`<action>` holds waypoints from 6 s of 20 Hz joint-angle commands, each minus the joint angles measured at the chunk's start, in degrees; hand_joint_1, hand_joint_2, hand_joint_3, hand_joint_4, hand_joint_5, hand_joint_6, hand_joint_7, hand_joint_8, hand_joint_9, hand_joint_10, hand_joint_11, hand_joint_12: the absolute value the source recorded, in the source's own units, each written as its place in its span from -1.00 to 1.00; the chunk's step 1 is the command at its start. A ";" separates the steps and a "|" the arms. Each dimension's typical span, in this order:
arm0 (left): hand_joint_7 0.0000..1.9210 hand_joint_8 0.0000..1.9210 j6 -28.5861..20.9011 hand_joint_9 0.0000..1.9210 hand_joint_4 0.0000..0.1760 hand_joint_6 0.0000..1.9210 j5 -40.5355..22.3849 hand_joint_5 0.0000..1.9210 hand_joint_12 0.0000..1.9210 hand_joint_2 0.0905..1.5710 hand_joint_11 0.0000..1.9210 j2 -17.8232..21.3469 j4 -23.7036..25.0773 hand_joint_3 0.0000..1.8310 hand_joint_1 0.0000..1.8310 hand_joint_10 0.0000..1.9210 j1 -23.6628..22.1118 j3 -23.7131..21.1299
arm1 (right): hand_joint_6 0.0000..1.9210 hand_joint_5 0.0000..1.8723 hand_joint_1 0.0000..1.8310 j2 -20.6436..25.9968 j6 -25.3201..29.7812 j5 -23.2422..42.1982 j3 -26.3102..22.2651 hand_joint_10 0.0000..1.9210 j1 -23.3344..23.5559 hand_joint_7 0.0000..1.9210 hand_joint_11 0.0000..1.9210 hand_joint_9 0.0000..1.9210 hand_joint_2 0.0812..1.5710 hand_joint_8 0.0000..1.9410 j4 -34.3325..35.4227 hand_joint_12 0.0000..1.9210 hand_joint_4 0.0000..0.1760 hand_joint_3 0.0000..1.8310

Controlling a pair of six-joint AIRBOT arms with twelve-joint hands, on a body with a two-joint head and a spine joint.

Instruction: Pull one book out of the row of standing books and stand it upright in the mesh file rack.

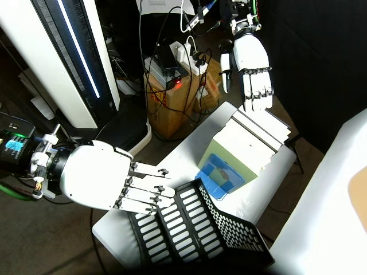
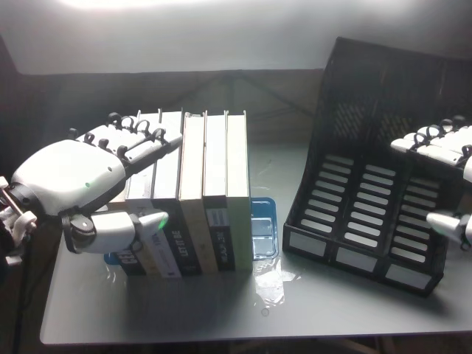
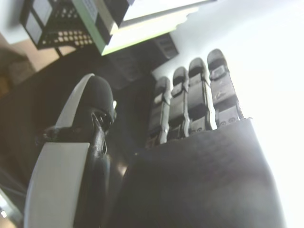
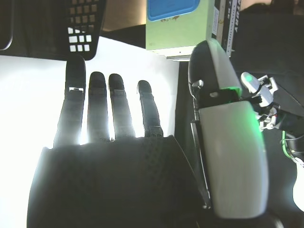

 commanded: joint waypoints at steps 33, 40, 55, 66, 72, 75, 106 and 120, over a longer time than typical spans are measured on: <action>-1.00 -1.00 26.47 -1.00 -0.46 -0.95 16.77 -0.62 -1.00 0.32 -1.00 -6.15 -7.67 -1.00 -1.00 -1.00 -10.17 4.65 | -1.00 -1.00 -0.47 -0.29 -2.01 6.09 0.27 -1.00 0.04 -1.00 -1.00 -1.00 0.72 -1.00 2.88 -1.00 -1.00 -1.00; -1.00 -1.00 28.07 -1.00 -0.38 -0.94 18.30 -0.56 -1.00 0.32 -1.00 -7.02 -7.92 -1.00 -1.00 -1.00 -8.87 4.28 | -0.99 -0.98 -0.48 -0.47 -2.01 6.10 0.28 -1.00 -0.32 -1.00 -1.00 -1.00 0.73 -1.00 3.15 -1.00 -1.00 -1.00; -1.00 -1.00 28.11 -1.00 -1.00 -0.93 12.67 -0.44 -1.00 0.31 -1.00 -1.42 -1.57 -1.00 -1.00 -1.00 -1.67 -6.00 | -1.00 -1.00 -0.51 -0.47 -2.01 6.12 0.20 -1.00 -0.79 -1.00 -1.00 -1.00 0.72 -1.00 3.97 -1.00 -1.00 -1.00; -1.00 -1.00 23.84 -1.00 -0.84 -0.96 7.49 -0.47 -1.00 0.37 -1.00 -0.15 2.02 -0.99 -1.00 -1.00 5.05 -11.11 | -1.00 -1.00 -0.48 -0.47 -2.01 6.11 0.14 -1.00 -1.39 -1.00 -1.00 -1.00 0.73 -1.00 4.54 -1.00 -1.00 -1.00; -1.00 -1.00 20.68 -1.00 -1.00 -0.96 6.76 -0.46 -1.00 0.38 -1.00 -0.25 2.98 -0.98 -1.00 -1.00 7.62 -11.91 | -1.00 -1.00 -0.51 -0.47 -2.01 6.10 0.16 -1.00 -1.42 -1.00 -1.00 -1.00 0.73 -1.00 4.70 -1.00 -1.00 -1.00; -1.00 -1.00 19.86 -1.00 -0.95 -1.00 5.08 -0.58 -1.00 0.41 -1.00 -0.01 3.00 -0.98 -1.00 -1.00 7.50 -11.77 | -1.00 -1.00 -0.50 -0.47 -2.01 6.09 0.16 -1.00 -1.52 -1.00 -1.00 -1.00 0.74 -1.00 4.81 -1.00 -1.00 -1.00; -1.00 -1.00 4.68 -1.00 -0.49 -0.99 -31.80 -0.97 -1.00 0.62 -1.00 10.78 -19.17 -1.00 -0.79 -1.00 17.78 -9.94 | -1.00 -1.00 -0.12 -13.13 26.98 -11.38 2.48 -1.00 23.18 -1.00 -1.00 -1.00 0.32 -1.00 -59.05 -1.00 -1.00 -1.00; -1.00 -1.00 3.71 -1.00 -0.63 -1.00 -27.66 -0.96 -1.00 0.70 -1.00 9.68 -20.36 -0.98 -0.86 -1.00 17.79 -6.73 | -1.00 -1.00 0.00 -26.39 22.66 -17.76 10.32 -1.00 25.33 -1.00 -1.00 -1.00 0.22 -1.00 -65.26 -1.00 -0.93 -1.00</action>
